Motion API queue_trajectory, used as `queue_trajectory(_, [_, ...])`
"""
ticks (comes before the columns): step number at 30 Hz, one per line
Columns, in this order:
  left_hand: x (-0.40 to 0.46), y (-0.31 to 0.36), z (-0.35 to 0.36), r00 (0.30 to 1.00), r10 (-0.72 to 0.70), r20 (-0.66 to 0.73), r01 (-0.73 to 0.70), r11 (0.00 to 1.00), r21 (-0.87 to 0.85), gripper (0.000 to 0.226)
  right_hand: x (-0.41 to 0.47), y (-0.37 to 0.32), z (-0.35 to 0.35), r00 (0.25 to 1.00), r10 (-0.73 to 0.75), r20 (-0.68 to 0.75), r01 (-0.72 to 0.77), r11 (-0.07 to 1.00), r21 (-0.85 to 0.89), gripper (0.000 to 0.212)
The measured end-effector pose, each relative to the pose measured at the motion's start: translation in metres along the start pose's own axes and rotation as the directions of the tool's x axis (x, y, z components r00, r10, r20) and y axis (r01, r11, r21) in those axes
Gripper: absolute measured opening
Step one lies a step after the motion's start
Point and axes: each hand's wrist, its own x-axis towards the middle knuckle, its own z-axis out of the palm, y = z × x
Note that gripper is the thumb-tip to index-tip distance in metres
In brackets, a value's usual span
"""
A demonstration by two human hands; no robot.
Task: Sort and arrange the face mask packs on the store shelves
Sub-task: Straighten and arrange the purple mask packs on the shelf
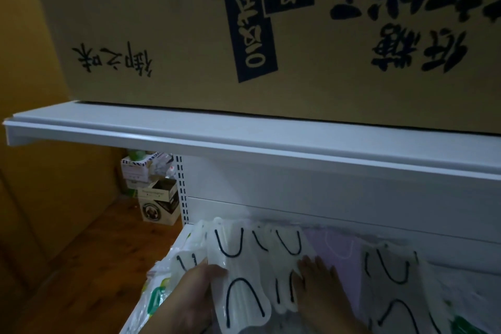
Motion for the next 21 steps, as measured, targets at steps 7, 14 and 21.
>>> queue_trajectory(7, [-0.003, -0.011, 0.022, 0.998, 0.011, 0.058, -0.003, 0.992, -0.124, 0.037, -0.026, -0.049, -0.025, 0.969, -0.236, -0.071, 0.245, 0.956, 0.160, 0.048])
queue_trajectory(14, [-0.006, -0.019, 0.019, 0.992, 0.115, -0.057, -0.113, 0.993, 0.036, 0.043, -0.044, -0.079, -0.014, 0.939, -0.311, -0.149, 0.326, 0.940, 0.096, 0.083])
queue_trajectory(21, [-0.015, -0.014, 0.000, 0.959, 0.170, -0.228, -0.154, 0.984, 0.085, 0.026, 0.005, -0.007, 0.001, 0.996, -0.083, 0.029, 0.081, 0.994, 0.080, 0.069])
